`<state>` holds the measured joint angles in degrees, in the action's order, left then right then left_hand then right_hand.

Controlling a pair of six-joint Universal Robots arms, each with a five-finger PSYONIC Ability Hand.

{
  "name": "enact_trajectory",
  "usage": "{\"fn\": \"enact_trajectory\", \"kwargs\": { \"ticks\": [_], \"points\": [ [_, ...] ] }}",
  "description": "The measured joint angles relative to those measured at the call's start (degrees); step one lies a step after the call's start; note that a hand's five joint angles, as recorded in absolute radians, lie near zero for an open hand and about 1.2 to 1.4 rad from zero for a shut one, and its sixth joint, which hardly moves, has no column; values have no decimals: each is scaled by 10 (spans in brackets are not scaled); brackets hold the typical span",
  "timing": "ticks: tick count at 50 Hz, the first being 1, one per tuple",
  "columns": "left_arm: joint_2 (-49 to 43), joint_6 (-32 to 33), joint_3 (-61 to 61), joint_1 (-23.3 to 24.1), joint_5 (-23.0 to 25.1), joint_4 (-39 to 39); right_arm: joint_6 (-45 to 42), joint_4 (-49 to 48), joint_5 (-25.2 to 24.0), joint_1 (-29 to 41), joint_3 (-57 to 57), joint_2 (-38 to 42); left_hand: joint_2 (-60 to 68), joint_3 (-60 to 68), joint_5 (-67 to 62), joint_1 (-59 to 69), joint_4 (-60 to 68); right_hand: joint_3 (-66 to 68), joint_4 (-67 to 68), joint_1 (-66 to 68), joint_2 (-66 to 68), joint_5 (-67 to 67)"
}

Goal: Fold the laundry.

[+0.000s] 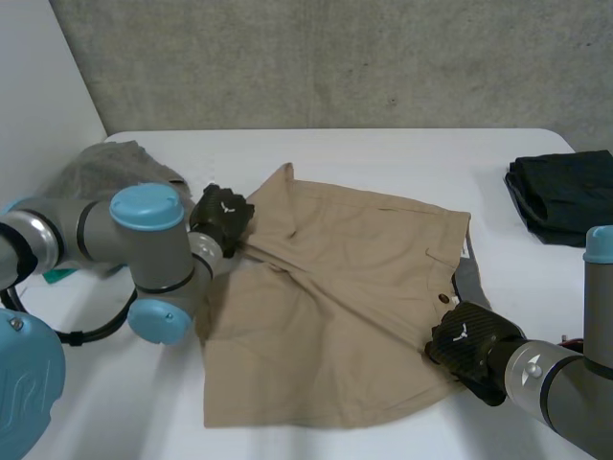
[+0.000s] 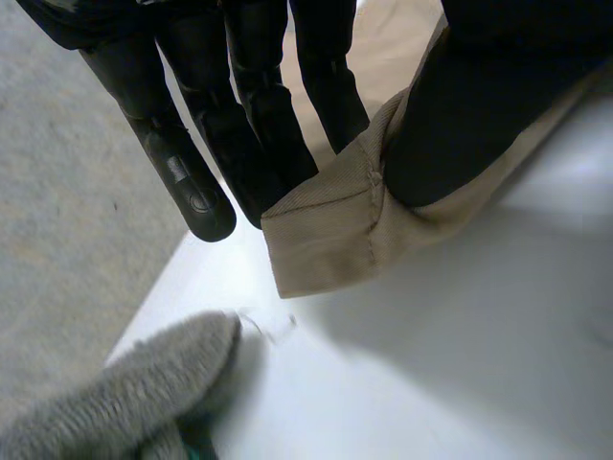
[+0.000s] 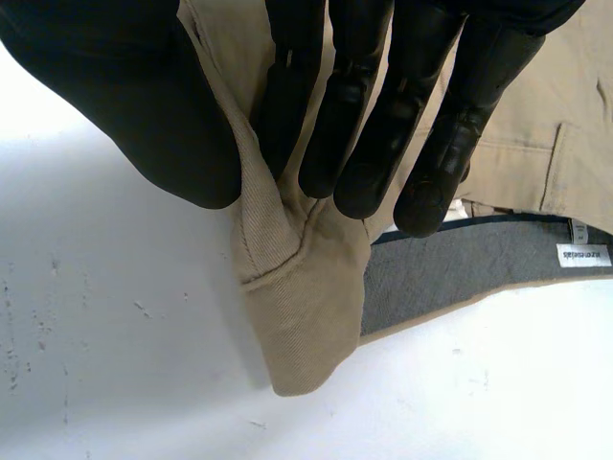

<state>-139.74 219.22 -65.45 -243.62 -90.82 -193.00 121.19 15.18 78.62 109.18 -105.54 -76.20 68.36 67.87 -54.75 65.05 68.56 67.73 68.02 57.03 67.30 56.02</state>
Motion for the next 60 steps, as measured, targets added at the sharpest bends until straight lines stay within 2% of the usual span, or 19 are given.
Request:
{"fn": "enact_trajectory", "kwargs": {
  "ticks": [13,14,20,22,26,34,38,40,43,44,45,48,58,59,60],
  "points": [
    [15,-34,-7,7,-46,48,28,-1,-3,-3,-1,2,-29,-22,2,-3,-31,0,0,0,0,0],
    [20,-43,-7,7,-54,55,28,-1,-3,-4,-1,2,-147,-140,108,-125,-149,0,0,0,0,0],
    [41,-75,-10,5,-72,80,28,-1,-4,-6,-2,2,-187,-179,149,-155,-186,0,0,0,0,0],
    [45,-80,-10,3,-71,83,28,-1,-4,-7,-3,2,-297,-289,257,-274,-296,0,0,0,0,0],
    [45,-82,-8,0,-58,79,27,-1,-4,-7,-6,2,-346,-340,315,-311,-350,0,0,0,0,0],
    [36,-80,-11,-3,-6,56,27,-8,-4,-7,-13,1,-349,-342,318,-311,-353,0,0,0,0,0],
    [28,-79,-11,-4,4,46,27,-10,-3,-8,-14,2,-341,-337,306,-305,-344,0,0,0,0,0],
    [19,-77,-10,-4,8,39,27,-11,-3,-8,-15,2,-270,-270,239,-231,-275,0,0,0,0,0],
    [11,-76,-7,-5,8,32,27,-11,-3,-8,-15,2,-237,-232,203,-189,-238,0,0,0,0,0],
    [8,-75,-6,-6,6,28,27,-11,-3,-8,-15,2,-100,-97,78,-57,-110,0,0,0,0,0],
    [5,-74,-5,-6,5,24,27,-11,-3,-8,-16,2,-42,-44,15,0,-47,0,0,0,0,0],
    [-1,-68,-2,-10,-8,11,27,-12,-3,-8,-16,2,-3,-3,-11,6,-2,0,0,0,0,0],
    [5,-23,-13,-11,-92,-2,30,-19,-3,-5,-13,1,-3,-1,-11,6,-2,0,0,0,0,0],
    [6,-21,-16,-9,-96,-2,32,-21,-3,-5,-12,1,-67,-54,24,-44,-59,0,0,0,0,0],
    [8,-20,-19,-7,-99,-1,34,-23,-3,-4,-11,1,-163,-158,119,-155,-164,0,0,0,0,0]
  ]
}}
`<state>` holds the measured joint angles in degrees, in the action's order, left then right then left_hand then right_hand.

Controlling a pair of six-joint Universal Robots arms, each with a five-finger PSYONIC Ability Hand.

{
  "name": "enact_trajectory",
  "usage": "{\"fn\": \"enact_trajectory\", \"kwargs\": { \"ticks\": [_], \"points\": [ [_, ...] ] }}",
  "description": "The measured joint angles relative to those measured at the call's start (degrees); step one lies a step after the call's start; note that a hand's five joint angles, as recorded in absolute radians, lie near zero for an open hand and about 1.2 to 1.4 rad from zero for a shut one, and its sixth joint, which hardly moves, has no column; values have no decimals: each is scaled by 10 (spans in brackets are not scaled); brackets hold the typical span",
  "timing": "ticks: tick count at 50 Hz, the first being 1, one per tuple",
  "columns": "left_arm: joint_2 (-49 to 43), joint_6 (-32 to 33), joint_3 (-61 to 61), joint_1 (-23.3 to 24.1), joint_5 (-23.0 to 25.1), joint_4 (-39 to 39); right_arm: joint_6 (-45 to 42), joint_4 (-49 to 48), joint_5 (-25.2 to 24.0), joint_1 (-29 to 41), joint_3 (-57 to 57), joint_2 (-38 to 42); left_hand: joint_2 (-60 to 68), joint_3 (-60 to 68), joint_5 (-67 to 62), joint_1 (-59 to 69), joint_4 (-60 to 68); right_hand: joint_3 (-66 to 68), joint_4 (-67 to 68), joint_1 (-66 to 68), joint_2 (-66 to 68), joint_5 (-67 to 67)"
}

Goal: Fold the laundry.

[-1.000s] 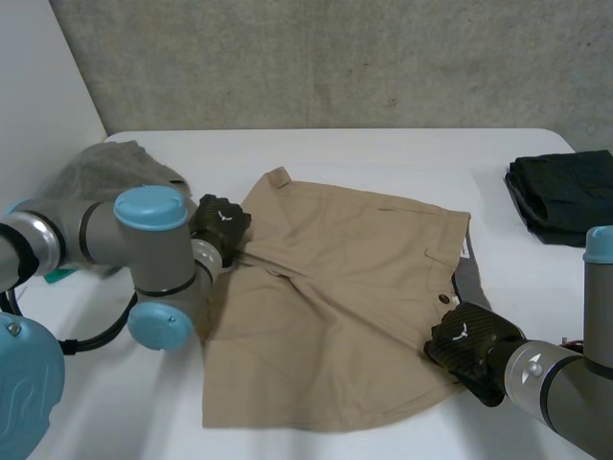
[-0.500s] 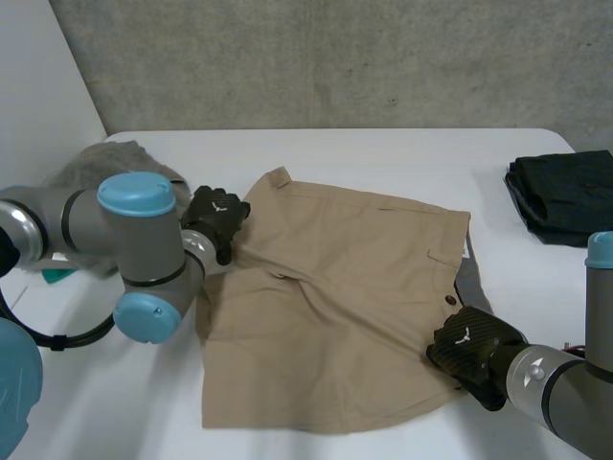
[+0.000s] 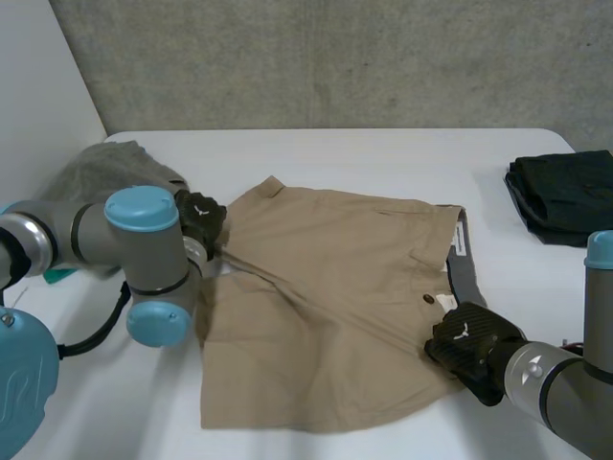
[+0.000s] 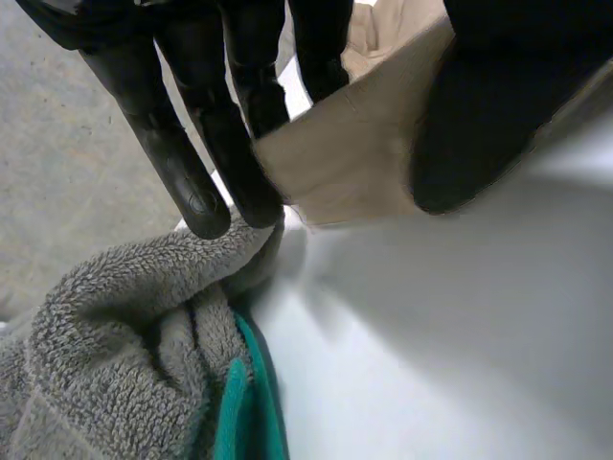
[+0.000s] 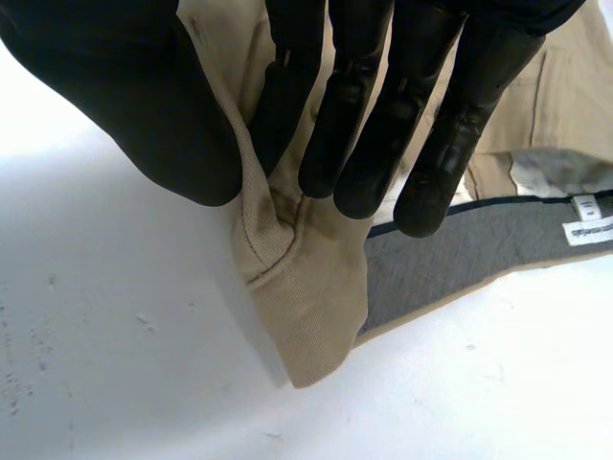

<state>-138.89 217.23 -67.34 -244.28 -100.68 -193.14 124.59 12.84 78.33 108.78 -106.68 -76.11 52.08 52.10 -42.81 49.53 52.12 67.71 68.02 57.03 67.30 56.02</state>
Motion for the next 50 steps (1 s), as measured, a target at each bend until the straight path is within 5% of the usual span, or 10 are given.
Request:
{"fn": "enact_trajectory", "kwargs": {
  "ticks": [4,7,15,30,50],
  "points": [
    [12,0,-9,11,-2,1,13,-7,0,1,2,0,-308,-304,316,-318,-311,0,0,0,0,0],
    [25,-2,-17,18,-2,2,24,-11,-1,1,4,0,-348,-346,361,-328,-351,0,0,0,0,0],
    [144,-23,-92,25,1,6,61,-28,-2,0,12,-1,-311,-312,317,-283,-312,0,0,0,0,0],
    [406,-195,-374,98,46,131,217,-74,-25,-15,44,10,-265,-267,268,-243,-265,0,0,2,0,0],
    [372,-272,-464,139,32,119,262,-103,-40,-27,37,14,-206,-206,211,-176,-204,0,0,2,0,0]
  ]
}}
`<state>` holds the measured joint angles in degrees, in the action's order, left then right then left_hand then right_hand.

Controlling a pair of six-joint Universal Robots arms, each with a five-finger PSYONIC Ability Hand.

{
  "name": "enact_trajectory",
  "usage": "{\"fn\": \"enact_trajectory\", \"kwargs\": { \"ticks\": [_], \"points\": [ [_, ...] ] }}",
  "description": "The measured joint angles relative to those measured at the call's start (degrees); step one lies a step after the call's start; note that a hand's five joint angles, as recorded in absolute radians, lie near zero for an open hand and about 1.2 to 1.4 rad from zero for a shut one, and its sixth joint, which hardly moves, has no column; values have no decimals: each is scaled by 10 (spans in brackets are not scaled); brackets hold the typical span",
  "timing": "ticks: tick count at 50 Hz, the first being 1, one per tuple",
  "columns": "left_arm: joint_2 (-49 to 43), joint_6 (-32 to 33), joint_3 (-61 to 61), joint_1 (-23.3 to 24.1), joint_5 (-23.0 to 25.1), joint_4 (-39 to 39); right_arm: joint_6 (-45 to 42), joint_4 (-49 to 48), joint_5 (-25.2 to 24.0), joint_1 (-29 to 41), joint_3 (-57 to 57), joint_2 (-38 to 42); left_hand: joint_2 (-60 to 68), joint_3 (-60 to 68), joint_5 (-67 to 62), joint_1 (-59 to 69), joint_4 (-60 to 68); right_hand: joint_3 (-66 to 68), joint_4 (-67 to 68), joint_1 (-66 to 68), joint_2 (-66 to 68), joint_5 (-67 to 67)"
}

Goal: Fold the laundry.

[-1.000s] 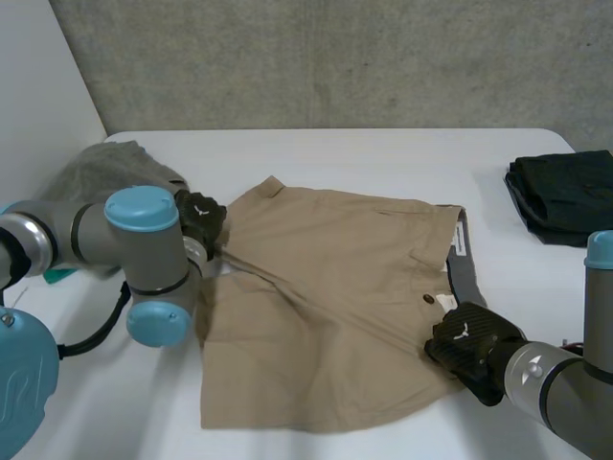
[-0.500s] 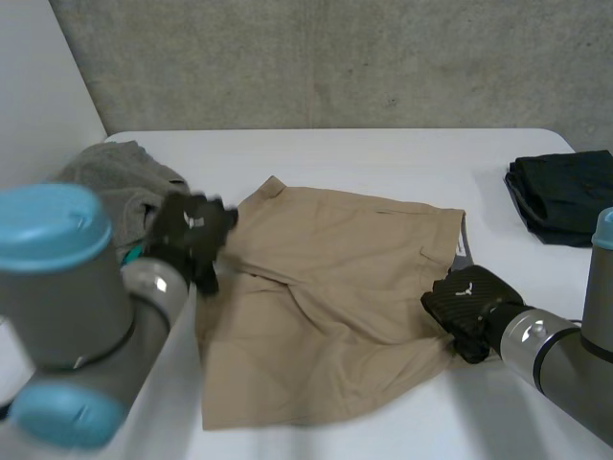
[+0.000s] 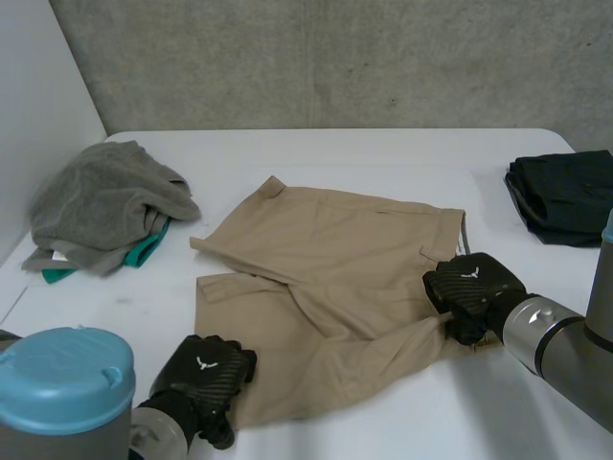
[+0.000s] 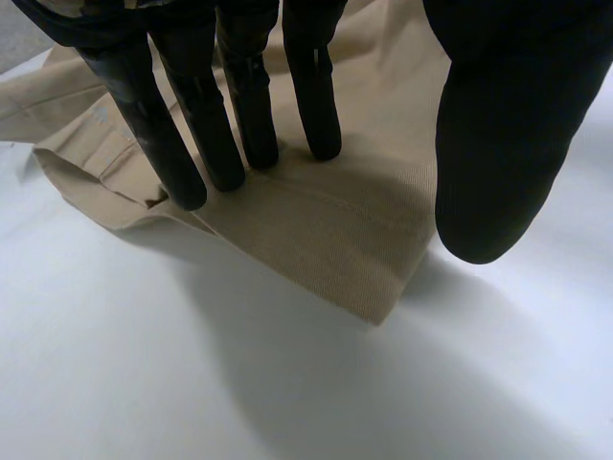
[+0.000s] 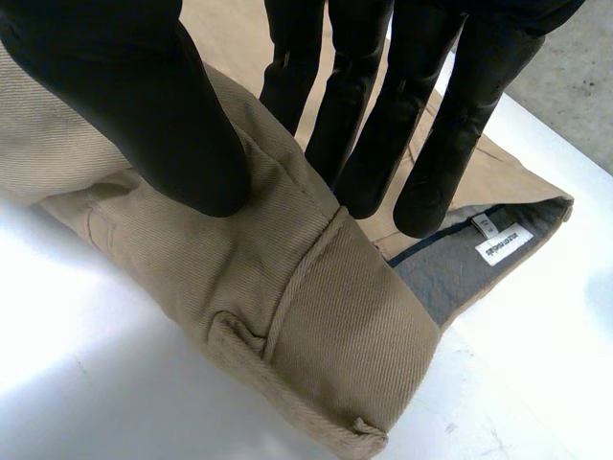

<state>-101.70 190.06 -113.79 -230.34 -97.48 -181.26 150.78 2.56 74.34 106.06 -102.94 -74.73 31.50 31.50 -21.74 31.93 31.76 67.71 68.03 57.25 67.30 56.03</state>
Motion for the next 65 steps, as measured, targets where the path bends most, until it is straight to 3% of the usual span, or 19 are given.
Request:
{"fn": "enact_trajectory", "kwargs": {
  "ticks": [10,22,27,34,37,41,44,53,57,65],
  "points": [
    [-35,6,9,0,-18,-57,0,0,0,0,-2,0,39,34,-35,33,38,0,0,0,0,6],
    [-75,10,23,10,-21,-71,-1,-4,1,-1,-4,0,61,52,-54,59,56,0,0,0,0,6],
    [-78,11,28,14,-31,-90,-1,-8,0,0,-5,0,347,341,-331,328,343,0,0,0,0,6],
    [-66,17,34,15,-48,-121,-17,16,1,1,-10,-2,367,364,-336,328,368,0,0,0,0,8],
    [-55,31,37,14,-50,-125,-64,81,0,1,-16,-8,367,364,-336,328,368,-7,-8,-6,-8,4],
    [-42,62,39,9,-51,-126,-138,172,-2,-7,-20,-32,367,364,-336,328,368,-116,-118,-96,-111,-90],
    [-39,79,40,6,-51,-126,-155,186,-5,-22,-19,-58,367,364,-336,328,368,-173,-172,-139,-166,-144],
    [-29,103,39,3,-51,-123,-93,135,-27,-76,-10,-135,367,364,-336,328,368,-221,-224,-174,-215,-194],
    [-21,102,39,5,-51,-123,-70,127,-48,-90,-10,-154,367,364,-336,328,368,-338,-343,-277,-333,-319],
    [-13,101,50,2,-49,-123,-80,131,-74,-93,-28,-156,367,364,-336,328,368,-436,-442,-357,-427,-421]
  ]
}}
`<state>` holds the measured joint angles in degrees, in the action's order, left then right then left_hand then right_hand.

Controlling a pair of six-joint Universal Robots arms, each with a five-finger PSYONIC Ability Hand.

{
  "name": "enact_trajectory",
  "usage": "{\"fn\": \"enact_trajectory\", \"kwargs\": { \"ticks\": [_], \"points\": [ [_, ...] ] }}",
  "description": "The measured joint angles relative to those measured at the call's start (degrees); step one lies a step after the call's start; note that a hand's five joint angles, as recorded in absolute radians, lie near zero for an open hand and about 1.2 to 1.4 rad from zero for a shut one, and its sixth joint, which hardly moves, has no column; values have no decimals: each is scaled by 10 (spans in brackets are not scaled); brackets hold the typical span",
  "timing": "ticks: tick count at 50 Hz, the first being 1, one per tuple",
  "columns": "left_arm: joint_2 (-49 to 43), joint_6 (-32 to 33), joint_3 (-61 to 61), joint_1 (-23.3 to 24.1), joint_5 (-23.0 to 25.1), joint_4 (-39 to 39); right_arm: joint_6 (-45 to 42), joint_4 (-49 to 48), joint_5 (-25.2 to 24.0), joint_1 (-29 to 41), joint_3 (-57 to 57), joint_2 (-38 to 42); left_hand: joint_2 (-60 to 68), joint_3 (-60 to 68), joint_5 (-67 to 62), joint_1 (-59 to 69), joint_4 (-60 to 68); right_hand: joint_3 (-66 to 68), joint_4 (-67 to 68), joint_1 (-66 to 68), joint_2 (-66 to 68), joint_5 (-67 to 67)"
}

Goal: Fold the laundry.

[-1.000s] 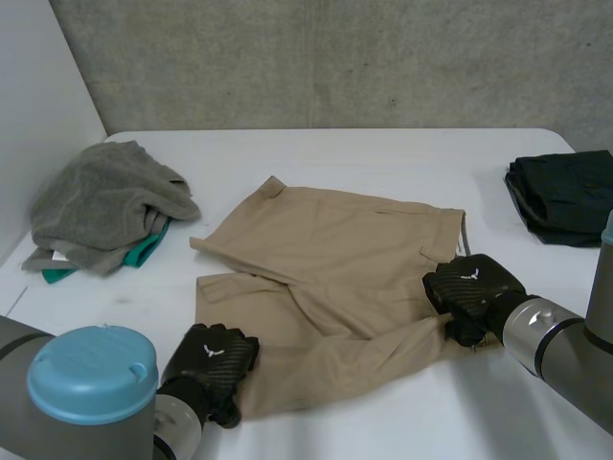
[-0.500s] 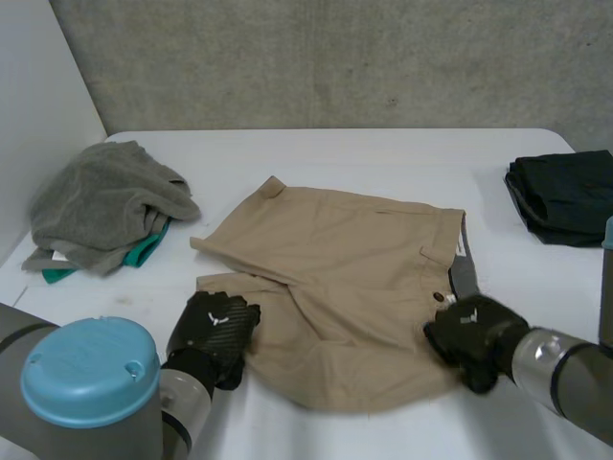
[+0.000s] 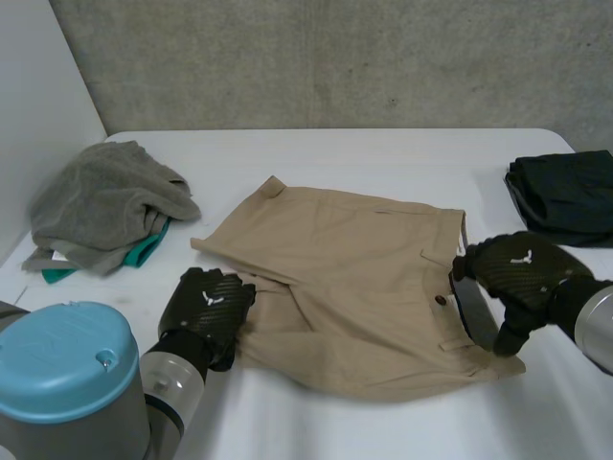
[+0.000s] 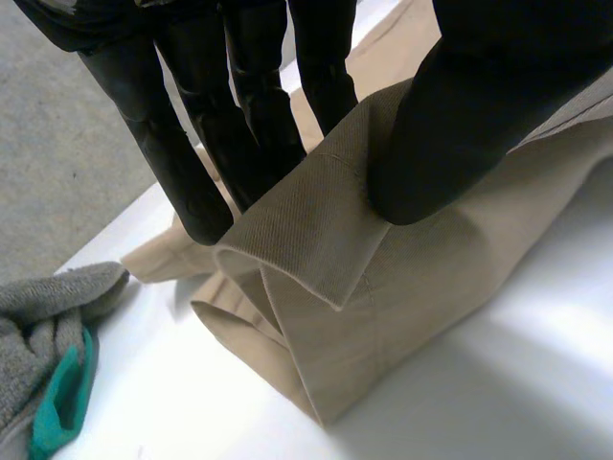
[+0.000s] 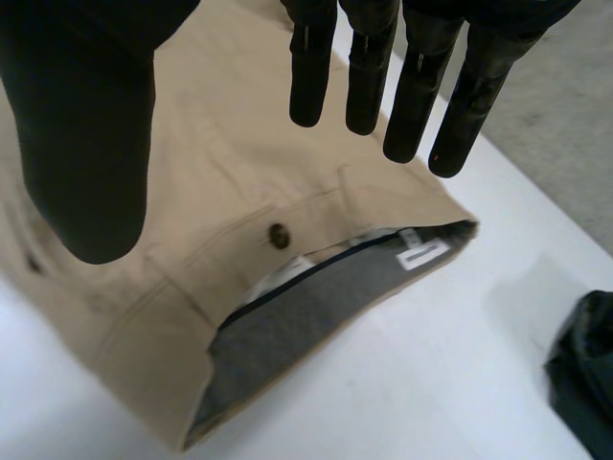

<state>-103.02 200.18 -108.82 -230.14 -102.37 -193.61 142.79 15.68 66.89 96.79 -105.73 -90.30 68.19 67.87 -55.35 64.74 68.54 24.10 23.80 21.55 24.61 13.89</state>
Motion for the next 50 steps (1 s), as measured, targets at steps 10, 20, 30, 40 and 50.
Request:
{"fn": "enact_trajectory", "kwargs": {
  "ticks": [10,20,30,40,50],
  "points": [
    [-5,0,28,-15,5,0,-63,-7,-8,3,-42,53,0,0,0,0,0,-1,-3,-1,0,-4],
    [-14,1,47,-21,5,2,-63,-45,-2,5,-47,140,0,0,0,0,0,379,382,284,380,368],
    [2,41,17,-1,7,98,-66,-22,20,1,-42,76,0,0,0,0,0,436,442,329,428,427],
    [48,86,-20,64,12,278,-206,161,27,-43,-60,-8,1,2,0,0,0,436,443,329,428,427],
    [-7,93,92,47,11,210,-184,109,15,-68,-12,30,1,2,0,0,2,436,443,338,428,427]
  ]
}}
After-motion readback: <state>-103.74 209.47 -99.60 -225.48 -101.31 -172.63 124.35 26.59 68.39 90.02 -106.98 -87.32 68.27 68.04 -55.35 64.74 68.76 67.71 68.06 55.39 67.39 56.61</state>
